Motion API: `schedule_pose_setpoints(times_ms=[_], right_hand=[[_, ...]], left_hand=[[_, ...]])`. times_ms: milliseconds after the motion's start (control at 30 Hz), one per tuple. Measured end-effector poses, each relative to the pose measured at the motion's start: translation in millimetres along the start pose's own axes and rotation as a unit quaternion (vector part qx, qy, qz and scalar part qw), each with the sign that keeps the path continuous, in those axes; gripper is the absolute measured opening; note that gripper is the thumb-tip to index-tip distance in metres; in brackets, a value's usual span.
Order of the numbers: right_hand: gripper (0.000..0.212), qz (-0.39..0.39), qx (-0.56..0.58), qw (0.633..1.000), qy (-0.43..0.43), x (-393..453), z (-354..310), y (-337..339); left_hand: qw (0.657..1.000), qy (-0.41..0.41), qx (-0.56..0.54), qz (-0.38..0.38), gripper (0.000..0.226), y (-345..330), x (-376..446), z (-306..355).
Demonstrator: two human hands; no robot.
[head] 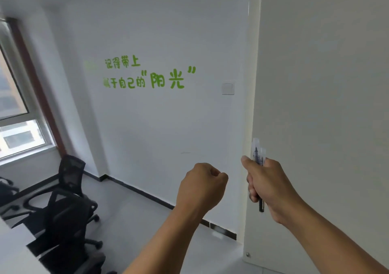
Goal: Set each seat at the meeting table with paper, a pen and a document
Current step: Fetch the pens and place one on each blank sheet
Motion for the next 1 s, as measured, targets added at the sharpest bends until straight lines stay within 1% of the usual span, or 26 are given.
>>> schedule_pose_setpoints(times_ms=[100,267,400,533,667,800,900,1000], right_hand=[[0.040,-0.032,-0.005,0.999,0.010,52,-15,-28],[0.042,-0.105,-0.020,0.994,0.028,149,-32,-80],[0.036,-0.183,-0.018,0.982,0.043,222,-51,-128],[0.035,-0.250,-0.032,0.966,0.050,270,-66,-179],[0.033,-0.321,-0.049,0.944,0.060,307,-87,-247],[0.039,-0.377,-0.053,0.922,0.067,335,-100,-327],[0.040,-0.409,-0.062,0.908,0.064,359,-110,-398],[0.041,-0.426,-0.078,0.899,0.070,379,-122,-462]], left_hand=[[0.999,0.021,0.028,0.020,0.024,6,42,-23],[0.994,0.066,0.058,0.060,0.035,15,107,-71],[0.984,0.110,0.083,0.109,0.030,22,156,-110],[0.972,0.162,0.097,0.143,0.028,35,190,-146],[0.956,0.192,0.111,0.195,0.027,68,221,-190],[0.939,0.218,0.131,0.232,0.031,108,239,-244],[0.926,0.242,0.135,0.257,0.037,144,258,-297],[0.914,0.258,0.138,0.280,0.035,178,278,-345]])
Point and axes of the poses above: each hand's wrist, its own x-axis towards the middle knuckle, its own y-axis out of the back of the hand, z = x × y, the point moved 2 cm from there along x, towards the middle knuckle, and after that the axes turned 15 degrees about -y, right-handed, at the moved point
